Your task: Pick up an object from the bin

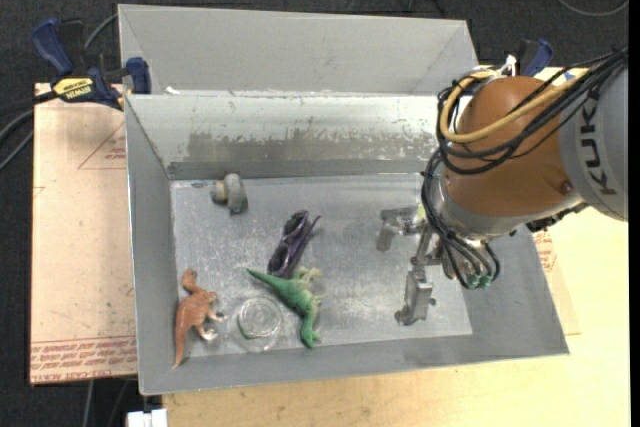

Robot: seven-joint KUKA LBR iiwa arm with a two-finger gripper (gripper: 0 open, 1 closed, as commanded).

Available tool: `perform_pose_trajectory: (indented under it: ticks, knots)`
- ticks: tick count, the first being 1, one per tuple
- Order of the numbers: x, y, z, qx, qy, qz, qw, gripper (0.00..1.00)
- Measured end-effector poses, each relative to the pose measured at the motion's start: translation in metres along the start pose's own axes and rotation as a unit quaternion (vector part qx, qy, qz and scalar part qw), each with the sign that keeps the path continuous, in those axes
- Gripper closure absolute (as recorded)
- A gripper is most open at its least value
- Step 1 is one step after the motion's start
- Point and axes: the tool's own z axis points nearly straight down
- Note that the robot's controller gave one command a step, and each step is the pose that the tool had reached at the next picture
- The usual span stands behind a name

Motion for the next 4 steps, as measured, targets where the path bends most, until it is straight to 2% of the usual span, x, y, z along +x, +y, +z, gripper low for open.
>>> perform_pose_trajectory:
  ticks: [1, 2, 3, 4]
  knots:
    - [-0.001, 0.0, -0.004, 0.0, -0.004, 0.0, 1.0, 0.0]
    - [0.0, -0.018, 0.054, 0.0, -0.002, -0.061, 0.9981, 0.0]
    - [0.002, -0.001, 0.091, -0.001, -0.0033, -0.118, 0.993, 0.0]
    - [-0.006, 0.059, 0.13, -0.001, -0.009, -0.147, 0.9892, 0.0]
